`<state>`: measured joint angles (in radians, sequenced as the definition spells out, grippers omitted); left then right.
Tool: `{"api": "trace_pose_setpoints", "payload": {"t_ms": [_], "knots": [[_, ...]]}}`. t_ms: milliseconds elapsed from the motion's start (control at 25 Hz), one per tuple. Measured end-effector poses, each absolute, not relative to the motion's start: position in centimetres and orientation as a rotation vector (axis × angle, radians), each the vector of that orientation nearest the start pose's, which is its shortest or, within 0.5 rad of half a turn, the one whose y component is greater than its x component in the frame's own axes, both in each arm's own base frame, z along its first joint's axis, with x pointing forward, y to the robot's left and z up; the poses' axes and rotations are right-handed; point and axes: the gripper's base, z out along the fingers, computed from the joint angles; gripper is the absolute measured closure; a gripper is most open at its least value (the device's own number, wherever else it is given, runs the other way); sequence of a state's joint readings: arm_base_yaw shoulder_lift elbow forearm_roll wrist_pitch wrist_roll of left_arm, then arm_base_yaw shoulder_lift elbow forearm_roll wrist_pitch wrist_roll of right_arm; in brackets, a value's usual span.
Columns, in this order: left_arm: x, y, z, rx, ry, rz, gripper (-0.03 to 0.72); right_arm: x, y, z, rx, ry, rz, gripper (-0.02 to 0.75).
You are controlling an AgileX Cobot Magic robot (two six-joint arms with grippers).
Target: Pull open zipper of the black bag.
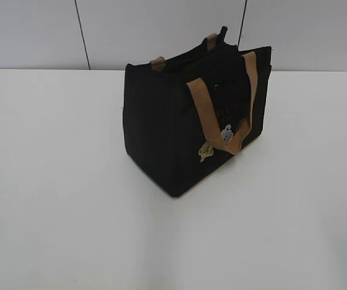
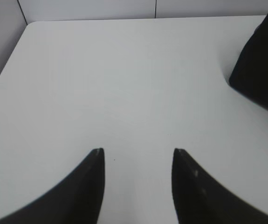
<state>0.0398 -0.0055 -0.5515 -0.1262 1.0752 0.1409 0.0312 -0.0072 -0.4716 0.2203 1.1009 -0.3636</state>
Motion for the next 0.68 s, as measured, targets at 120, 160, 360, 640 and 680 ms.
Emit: {"api": "trace_pose_setpoints", "payload": {"t_ms": [120,160,360,640,680], "knots": [[-1.28,-1.18,29.08,0.121,1.991,-0.058,0.335,-0.68,1.73,26.78,-0.459,2.035,0.089,0.342],[-1.28,-1.19,29.08,0.122,1.991,-0.059,0.335,-0.69,1.73,26.78,-0.462,2.034,0.092,0.342],[-1.28,-1.19,29.08,0.123,1.99,-0.061,0.335,-0.69,1.73,26.78,-0.463,2.034,0.092,0.342],[-1.28,-1.2,29.08,0.123,1.99,-0.062,0.344,-0.69,1.73,26.78,-0.463,2.034,0.093,0.342],[-1.28,-1.2,29.08,0.123,1.99,-0.062,0.345,-0.69,1.73,26.78,-0.462,2.034,0.093,0.342]]}}
